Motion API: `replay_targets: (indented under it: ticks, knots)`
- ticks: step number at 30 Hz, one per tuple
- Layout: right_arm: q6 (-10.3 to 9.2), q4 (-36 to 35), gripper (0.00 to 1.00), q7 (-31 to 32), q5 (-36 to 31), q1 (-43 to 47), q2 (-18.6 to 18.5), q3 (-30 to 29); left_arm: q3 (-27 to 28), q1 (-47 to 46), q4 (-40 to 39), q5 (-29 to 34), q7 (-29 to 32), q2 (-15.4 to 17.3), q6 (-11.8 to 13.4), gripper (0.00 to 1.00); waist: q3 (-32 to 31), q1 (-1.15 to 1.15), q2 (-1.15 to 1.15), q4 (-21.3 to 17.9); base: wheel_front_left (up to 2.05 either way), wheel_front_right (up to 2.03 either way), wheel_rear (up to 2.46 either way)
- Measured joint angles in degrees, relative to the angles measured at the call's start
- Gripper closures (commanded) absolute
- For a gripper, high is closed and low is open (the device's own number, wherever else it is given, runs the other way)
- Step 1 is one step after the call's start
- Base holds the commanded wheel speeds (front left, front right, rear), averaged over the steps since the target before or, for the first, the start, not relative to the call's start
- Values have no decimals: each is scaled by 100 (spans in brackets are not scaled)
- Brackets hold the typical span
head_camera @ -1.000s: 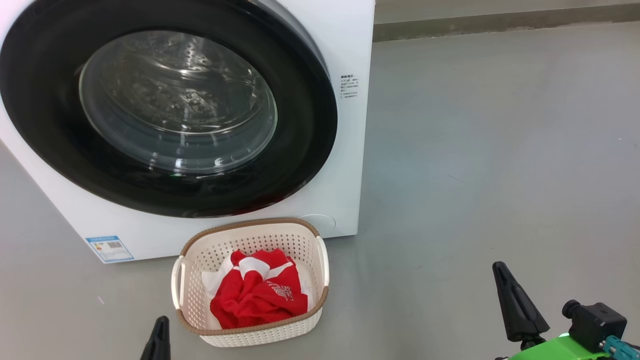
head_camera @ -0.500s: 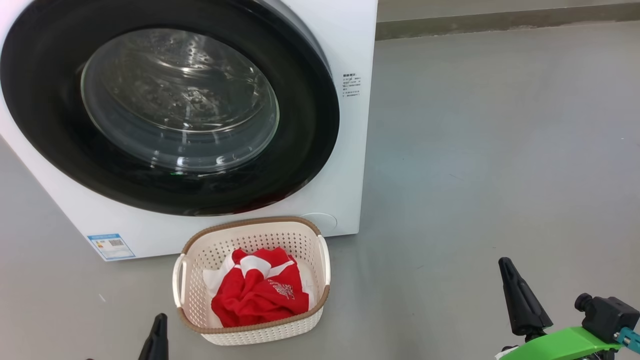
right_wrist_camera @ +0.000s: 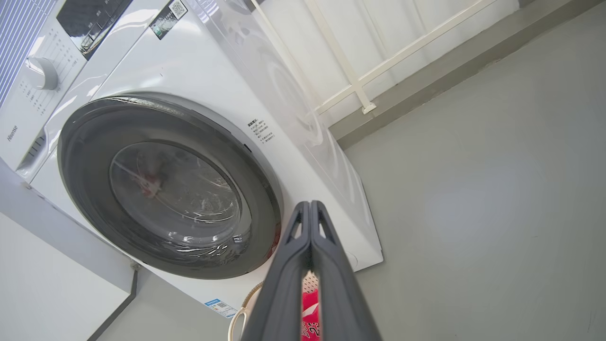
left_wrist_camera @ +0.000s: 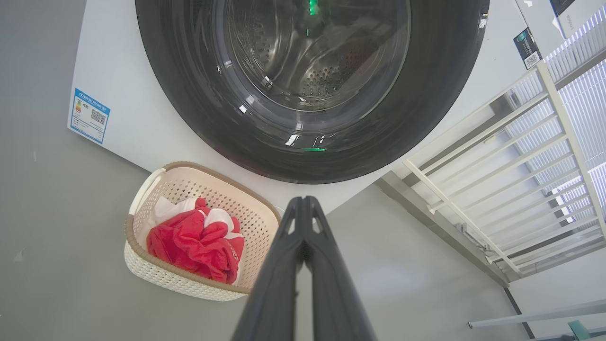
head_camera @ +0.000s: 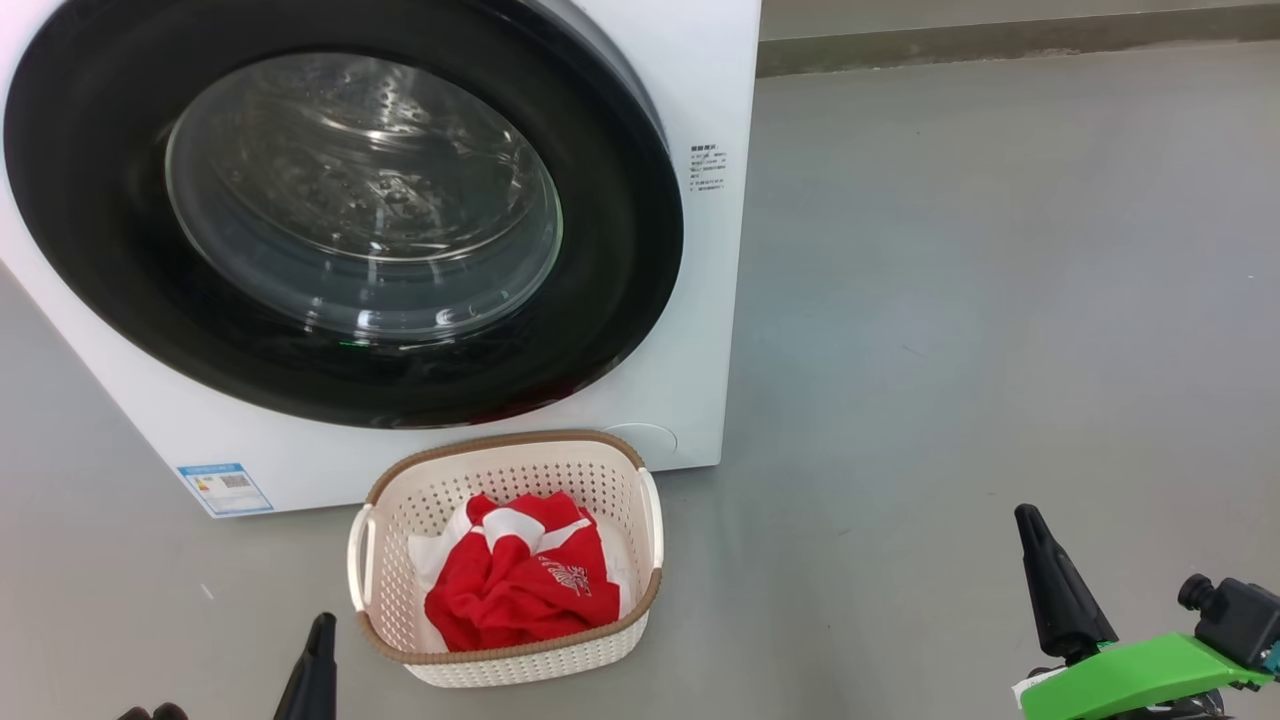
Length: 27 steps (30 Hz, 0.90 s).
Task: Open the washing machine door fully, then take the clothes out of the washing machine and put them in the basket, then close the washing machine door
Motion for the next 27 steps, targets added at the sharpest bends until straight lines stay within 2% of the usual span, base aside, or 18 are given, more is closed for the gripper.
replay_targets:
  ticks: [27]
  knots:
    - [-2, 201, 100, 411, 1753, -221, -22, -113, 234, -244, 294, -1450, 423, -119, -265, 100, 35, 0, 0, 53, 0, 0, 0]
